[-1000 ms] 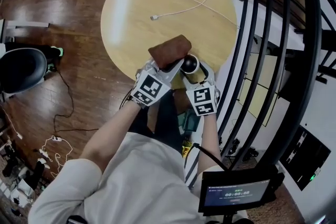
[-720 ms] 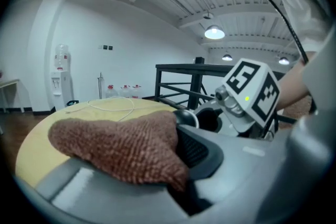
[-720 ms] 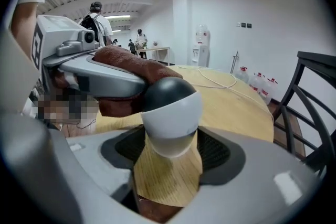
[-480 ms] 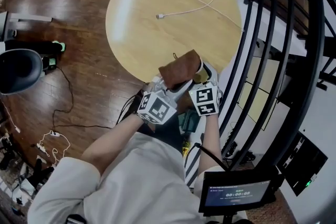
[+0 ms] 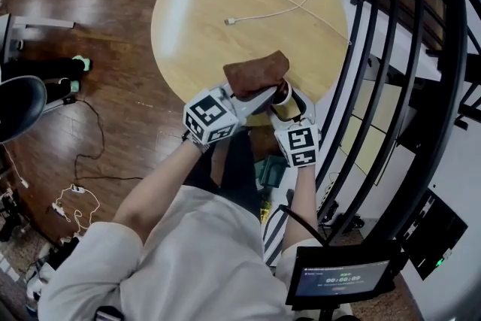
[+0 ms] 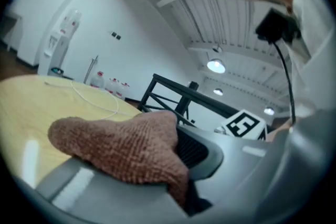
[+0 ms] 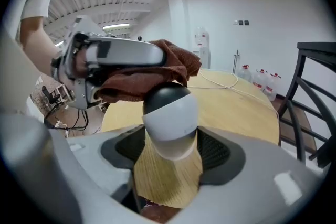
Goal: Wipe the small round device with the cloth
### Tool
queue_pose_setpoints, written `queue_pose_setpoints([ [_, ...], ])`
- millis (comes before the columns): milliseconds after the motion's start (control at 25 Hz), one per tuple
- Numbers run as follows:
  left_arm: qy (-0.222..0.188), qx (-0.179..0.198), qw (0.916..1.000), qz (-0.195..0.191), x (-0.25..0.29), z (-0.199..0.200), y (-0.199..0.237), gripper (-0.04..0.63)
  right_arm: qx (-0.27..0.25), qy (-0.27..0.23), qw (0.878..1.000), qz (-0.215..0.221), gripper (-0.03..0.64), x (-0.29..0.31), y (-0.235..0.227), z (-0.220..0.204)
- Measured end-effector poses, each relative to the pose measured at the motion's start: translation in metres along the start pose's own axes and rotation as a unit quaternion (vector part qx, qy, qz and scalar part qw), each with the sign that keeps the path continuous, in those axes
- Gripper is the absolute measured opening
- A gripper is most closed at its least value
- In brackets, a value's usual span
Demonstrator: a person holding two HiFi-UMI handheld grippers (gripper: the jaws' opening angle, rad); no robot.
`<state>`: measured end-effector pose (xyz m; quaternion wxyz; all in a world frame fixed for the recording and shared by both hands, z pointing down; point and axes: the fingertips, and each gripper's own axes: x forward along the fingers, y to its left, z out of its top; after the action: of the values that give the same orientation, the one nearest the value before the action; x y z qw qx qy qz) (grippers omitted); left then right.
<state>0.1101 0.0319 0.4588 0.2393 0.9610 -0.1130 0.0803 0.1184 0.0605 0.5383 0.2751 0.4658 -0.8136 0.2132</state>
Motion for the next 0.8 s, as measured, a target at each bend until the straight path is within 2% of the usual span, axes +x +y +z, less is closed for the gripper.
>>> queue_pose_setpoints([
  [80,0.002,-0.034,0.9988,-0.035,0.001,0.0,0.008,0.04,-0.008,-0.01,1.0,0.005,0.311,-0.002,0.001,0.003],
  [200,0.025,-0.03,0.9976,-0.057,0.008,-0.005,0.013,0.04,-0.014,-0.022,1.0,0.012,0.311,-0.003,0.001,0.006],
  [560,0.07,-0.083,0.9938,-0.024,0.025,-0.02,0.039,0.038,-0.014,-0.022,1.0,0.016,0.311,-0.006,0.005,0.005],
  [720,0.142,-0.047,0.9887,0.0,0.026,-0.047,0.052,0.037,-0.018,-0.022,0.999,0.023,0.311,-0.005,0.007,0.005],
  [800,0.154,-0.045,0.987,0.004,0.03,-0.055,0.055,0.037,-0.015,-0.026,0.999,0.026,0.311,-0.006,0.004,0.004],
])
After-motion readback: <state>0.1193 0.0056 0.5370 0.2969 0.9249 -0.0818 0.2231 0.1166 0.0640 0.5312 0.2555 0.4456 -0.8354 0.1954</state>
